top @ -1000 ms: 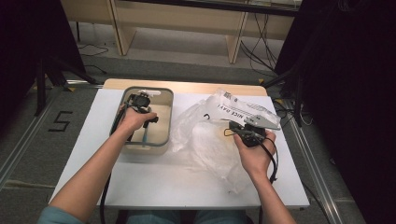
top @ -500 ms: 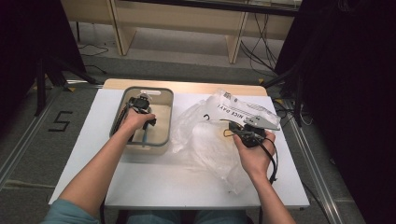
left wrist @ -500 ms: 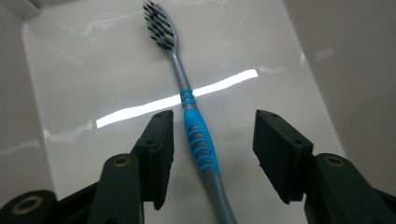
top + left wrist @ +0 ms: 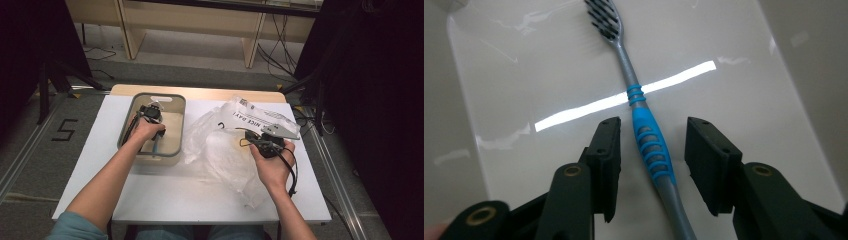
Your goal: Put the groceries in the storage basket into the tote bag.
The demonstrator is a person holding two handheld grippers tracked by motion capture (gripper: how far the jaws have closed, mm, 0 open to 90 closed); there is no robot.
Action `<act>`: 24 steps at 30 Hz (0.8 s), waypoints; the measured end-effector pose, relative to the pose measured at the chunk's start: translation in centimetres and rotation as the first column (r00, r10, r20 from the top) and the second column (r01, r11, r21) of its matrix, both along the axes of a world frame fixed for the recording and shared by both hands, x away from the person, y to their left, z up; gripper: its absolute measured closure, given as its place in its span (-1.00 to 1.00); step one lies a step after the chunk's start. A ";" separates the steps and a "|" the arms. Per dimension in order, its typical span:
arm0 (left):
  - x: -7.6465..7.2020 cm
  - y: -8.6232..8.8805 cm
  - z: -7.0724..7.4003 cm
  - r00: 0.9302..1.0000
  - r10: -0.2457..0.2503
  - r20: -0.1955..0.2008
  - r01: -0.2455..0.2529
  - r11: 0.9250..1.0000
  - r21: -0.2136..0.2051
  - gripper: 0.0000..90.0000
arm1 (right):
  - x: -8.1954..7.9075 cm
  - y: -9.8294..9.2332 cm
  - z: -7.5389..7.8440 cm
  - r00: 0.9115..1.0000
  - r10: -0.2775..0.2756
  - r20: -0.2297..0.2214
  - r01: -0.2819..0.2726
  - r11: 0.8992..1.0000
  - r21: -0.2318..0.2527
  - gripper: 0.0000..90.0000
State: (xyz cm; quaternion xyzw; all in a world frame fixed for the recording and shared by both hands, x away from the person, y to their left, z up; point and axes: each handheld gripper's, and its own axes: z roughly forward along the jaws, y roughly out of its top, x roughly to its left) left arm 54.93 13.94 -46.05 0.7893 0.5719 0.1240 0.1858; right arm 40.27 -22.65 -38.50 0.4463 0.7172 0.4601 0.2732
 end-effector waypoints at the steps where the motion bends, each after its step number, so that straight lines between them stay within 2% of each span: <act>1: 0.0 0.0 0.0 1.000 0.000 0.000 0.000 1.000 0.000 0.29 | 0.0 0.0 0.0 1.000 0.000 0.000 0.000 1.000 0.001 1.00; 8: 0.0 -0.3 0.0 1.000 -0.015 -0.001 0.015 1.000 0.005 0.44 | 0.0 0.0 0.0 1.000 0.001 0.001 -0.001 1.000 0.000 1.00; 15: 0.0 -0.1 0.1 1.000 -0.001 -0.012 0.001 1.000 0.002 0.57 | 0.0 0.0 0.0 1.000 -0.001 -0.001 0.001 1.000 0.000 1.00; 24: 0.1 0.1 0.1 1.000 -0.012 -0.017 0.012 1.000 0.004 0.69 | 0.0 0.0 0.0 1.000 -0.001 0.000 0.001 1.000 0.000 1.00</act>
